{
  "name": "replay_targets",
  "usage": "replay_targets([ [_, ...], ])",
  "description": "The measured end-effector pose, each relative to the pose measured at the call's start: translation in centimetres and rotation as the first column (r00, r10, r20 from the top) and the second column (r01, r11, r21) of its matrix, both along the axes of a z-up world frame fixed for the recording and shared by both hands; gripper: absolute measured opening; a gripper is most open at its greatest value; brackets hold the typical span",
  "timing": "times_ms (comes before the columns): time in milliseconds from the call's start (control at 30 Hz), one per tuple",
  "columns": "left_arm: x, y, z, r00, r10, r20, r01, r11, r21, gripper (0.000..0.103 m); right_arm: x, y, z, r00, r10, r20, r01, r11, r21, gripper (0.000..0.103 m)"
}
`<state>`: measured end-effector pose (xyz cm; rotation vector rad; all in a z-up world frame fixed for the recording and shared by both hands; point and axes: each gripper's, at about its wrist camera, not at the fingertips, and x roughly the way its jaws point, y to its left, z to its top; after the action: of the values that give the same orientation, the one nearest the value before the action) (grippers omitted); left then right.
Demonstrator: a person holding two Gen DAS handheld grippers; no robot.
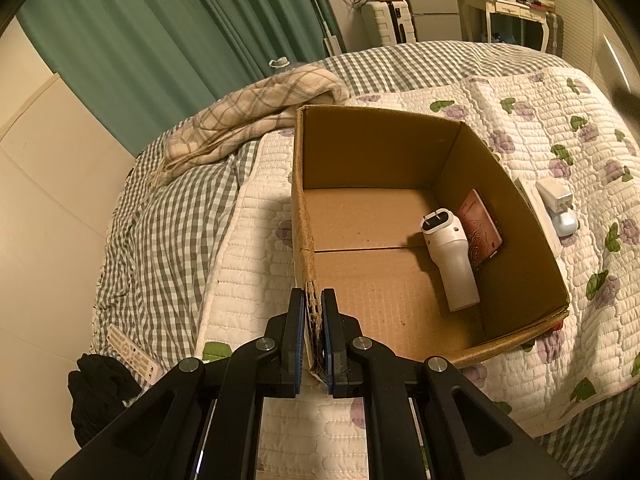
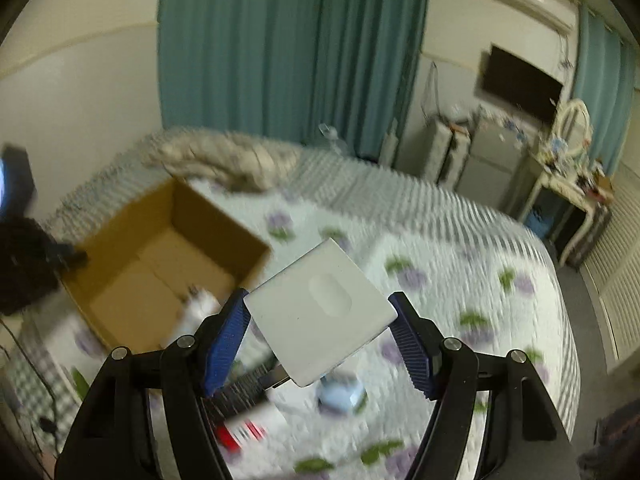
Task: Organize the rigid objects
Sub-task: 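Carry the white charger into the box and open the right gripper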
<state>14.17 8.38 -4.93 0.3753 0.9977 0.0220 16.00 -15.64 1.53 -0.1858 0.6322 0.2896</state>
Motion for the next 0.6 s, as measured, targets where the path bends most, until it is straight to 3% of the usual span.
replay_targets([
  [133, 0.0, 0.0, 0.0, 1.0, 0.001, -0.001, -0.001, 1.0, -0.001, 0.007, 1.1, 3.7, 1.1, 0.997, 0.067, 0.024, -0.068, 0.997, 0.025, 0.07],
  [300, 0.0, 0.2, 0.0, 1.0, 0.005, -0.007, -0.005, 1.0, -0.013, 0.007, 3.0, 8.5, 0.4, 0.991, 0.132, -0.008, -0.132, 0.989, 0.065, 0.07],
  [600, 0.1, 0.2, 0.0, 1.0, 0.006, -0.007, -0.006, 1.0, -0.014, 0.007, 5.3, 12.9, -5.8, 0.977, 0.17, -0.131, -0.162, 0.984, 0.073, 0.07],
])
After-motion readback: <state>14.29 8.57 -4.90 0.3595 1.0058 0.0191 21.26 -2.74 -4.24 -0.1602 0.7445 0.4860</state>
